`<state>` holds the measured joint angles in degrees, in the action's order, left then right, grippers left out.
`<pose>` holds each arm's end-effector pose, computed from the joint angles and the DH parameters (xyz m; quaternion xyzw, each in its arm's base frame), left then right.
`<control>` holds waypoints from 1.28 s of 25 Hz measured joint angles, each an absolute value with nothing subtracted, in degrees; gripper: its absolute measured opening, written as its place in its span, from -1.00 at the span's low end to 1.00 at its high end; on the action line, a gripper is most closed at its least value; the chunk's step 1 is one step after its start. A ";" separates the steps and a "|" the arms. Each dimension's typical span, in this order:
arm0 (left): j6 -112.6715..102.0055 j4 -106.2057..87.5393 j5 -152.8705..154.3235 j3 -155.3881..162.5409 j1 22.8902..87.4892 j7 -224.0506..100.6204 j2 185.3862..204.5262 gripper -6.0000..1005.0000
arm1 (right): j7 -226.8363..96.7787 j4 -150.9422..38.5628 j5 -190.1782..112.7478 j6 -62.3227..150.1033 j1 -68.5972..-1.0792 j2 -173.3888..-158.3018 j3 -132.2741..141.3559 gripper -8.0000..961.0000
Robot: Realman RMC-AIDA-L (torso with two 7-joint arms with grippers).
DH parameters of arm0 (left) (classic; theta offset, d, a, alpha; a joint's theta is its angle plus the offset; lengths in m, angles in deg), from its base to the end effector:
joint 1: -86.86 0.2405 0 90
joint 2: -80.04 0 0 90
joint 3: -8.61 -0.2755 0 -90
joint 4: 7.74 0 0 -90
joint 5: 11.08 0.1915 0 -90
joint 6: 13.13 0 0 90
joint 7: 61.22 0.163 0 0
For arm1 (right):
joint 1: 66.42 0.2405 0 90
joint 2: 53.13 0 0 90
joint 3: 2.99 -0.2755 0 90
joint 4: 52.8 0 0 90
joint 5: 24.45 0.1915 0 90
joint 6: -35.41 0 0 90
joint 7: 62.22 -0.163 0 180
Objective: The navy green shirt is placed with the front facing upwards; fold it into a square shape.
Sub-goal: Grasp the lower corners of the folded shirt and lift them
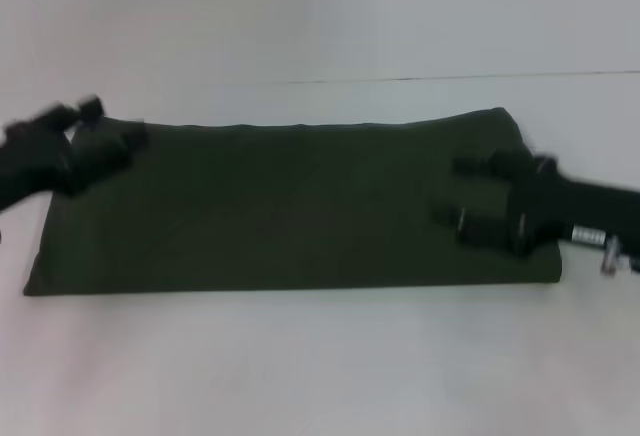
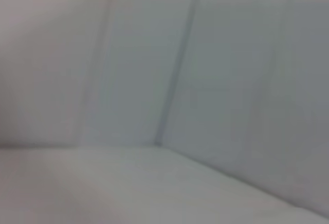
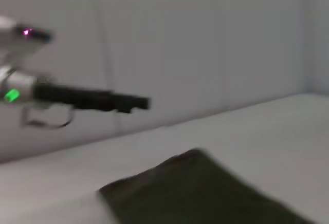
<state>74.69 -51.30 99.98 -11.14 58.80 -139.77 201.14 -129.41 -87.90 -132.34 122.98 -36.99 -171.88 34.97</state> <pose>-0.2815 0.3481 0.0350 -0.8582 -0.2523 -0.3289 0.3026 0.2584 0.3377 -0.0169 -0.9296 0.1459 0.2771 0.1942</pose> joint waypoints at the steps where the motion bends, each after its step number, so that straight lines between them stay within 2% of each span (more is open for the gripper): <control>1: 76.63 -52.14 103.13 -11.17 58.17 -140.70 200.67 0.64 | -129.41 -88.26 -134.28 124.38 -36.75 -171.86 34.99 0.58; 7: 75.67 -55.10 117.81 -11.22 55.36 -150.84 199.53 0.64 | -131.07 -90.47 -139.43 125.94 -36.40 -172.63 34.99 0.57; 20: 73.49 -64.38 131.41 -10.68 57.21 -164.59 199.52 0.64 | -131.21 -89.54 -139.56 124.44 -35.55 -172.89 36.33 0.56; 32: 70.01 -65.30 137.59 -10.95 57.44 -171.91 199.80 0.64 | -131.21 -88.52 -139.59 122.01 -34.80 -173.01 37.70 0.56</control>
<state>70.01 -65.30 137.59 -10.95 57.44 -171.91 199.80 -131.21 -88.52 -139.59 122.01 -34.80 -173.01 37.70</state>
